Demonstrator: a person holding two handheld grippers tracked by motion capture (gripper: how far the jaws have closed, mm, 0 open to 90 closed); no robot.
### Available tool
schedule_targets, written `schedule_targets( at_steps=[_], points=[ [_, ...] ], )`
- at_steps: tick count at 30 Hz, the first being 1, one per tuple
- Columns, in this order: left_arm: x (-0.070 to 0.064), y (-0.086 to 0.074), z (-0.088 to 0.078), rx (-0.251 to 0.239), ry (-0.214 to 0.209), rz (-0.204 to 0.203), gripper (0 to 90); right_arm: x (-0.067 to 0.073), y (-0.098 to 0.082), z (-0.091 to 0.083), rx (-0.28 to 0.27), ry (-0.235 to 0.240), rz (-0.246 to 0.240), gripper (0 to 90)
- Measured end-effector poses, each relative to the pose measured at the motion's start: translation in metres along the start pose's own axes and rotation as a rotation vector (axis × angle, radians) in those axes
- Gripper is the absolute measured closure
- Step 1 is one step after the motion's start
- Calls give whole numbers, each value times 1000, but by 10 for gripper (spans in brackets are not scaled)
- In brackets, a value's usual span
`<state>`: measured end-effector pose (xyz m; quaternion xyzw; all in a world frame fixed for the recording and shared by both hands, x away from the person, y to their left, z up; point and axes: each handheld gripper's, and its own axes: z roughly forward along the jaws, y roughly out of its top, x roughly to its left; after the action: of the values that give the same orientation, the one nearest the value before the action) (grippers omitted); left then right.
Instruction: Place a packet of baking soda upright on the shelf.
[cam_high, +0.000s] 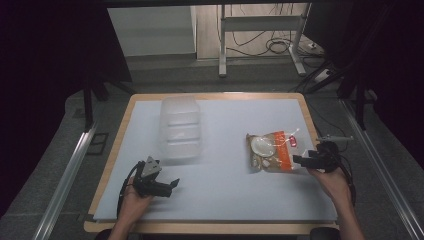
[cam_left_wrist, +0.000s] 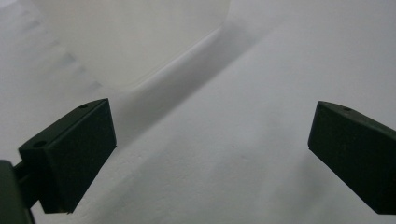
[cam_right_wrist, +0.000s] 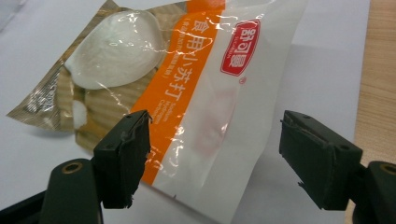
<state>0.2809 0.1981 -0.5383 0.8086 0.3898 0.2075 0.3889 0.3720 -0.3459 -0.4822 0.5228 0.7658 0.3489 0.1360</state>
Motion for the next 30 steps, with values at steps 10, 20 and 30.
schedule_targets(
  at_steps=[10,20,30],
  points=[
    [-1,0,1,3,-3,-2,10,-6,8,12,38,46,18,357],
    [-1,0,2,10,-4,3,10,-9,14,30,117,95,39,428],
    [-2,0,3,14,-3,12,10,-11,15,36,103,216,78,528]
  ],
)
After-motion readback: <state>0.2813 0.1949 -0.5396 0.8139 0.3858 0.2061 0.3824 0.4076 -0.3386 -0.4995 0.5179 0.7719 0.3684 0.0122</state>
